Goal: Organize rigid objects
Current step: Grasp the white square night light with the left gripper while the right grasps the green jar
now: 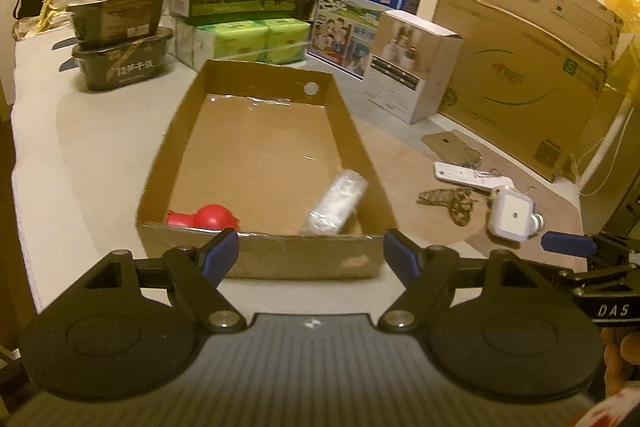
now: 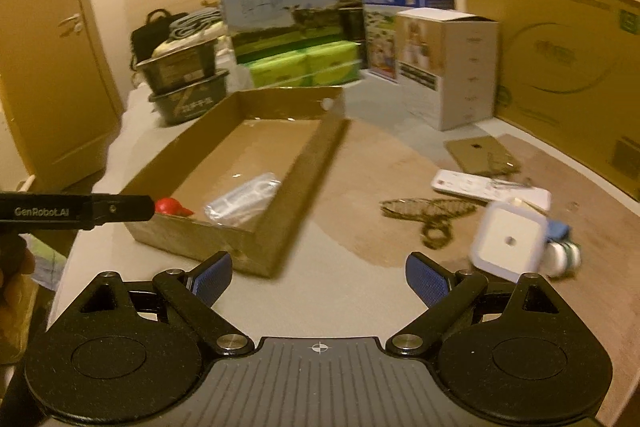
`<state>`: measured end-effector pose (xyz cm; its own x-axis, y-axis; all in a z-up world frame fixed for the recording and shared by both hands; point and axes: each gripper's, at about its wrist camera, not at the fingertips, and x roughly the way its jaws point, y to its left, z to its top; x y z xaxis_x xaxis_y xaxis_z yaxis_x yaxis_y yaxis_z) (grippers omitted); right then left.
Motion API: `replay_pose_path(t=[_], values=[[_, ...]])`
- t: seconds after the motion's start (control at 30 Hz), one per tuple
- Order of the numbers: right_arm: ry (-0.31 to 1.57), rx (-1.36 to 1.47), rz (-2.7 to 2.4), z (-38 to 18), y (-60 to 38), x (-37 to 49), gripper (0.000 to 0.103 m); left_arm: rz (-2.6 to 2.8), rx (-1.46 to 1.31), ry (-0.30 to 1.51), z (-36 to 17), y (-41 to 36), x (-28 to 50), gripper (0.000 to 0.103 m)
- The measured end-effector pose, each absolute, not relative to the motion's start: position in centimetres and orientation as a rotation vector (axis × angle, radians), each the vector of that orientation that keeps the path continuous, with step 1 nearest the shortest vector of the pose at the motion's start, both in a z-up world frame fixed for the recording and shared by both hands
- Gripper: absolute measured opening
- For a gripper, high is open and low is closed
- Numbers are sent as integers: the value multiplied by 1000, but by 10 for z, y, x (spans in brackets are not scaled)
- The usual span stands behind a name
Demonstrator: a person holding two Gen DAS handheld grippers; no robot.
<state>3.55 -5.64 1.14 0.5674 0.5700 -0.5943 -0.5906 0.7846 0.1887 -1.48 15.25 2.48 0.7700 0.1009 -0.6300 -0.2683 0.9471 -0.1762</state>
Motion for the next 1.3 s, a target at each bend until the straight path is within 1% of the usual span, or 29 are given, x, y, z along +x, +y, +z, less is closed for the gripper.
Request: replay_pose_path(t=[0.33,0.77,1.3], values=[[682,11,585,13,-101,32,93,148,-244,664,26,118,-8,77],[685,55,444,8,-153,48,93,50,-213,671,24,70,27,77],[677,19,376,-13,-204,102,92,-19,-158,691,8,15,91,77]])
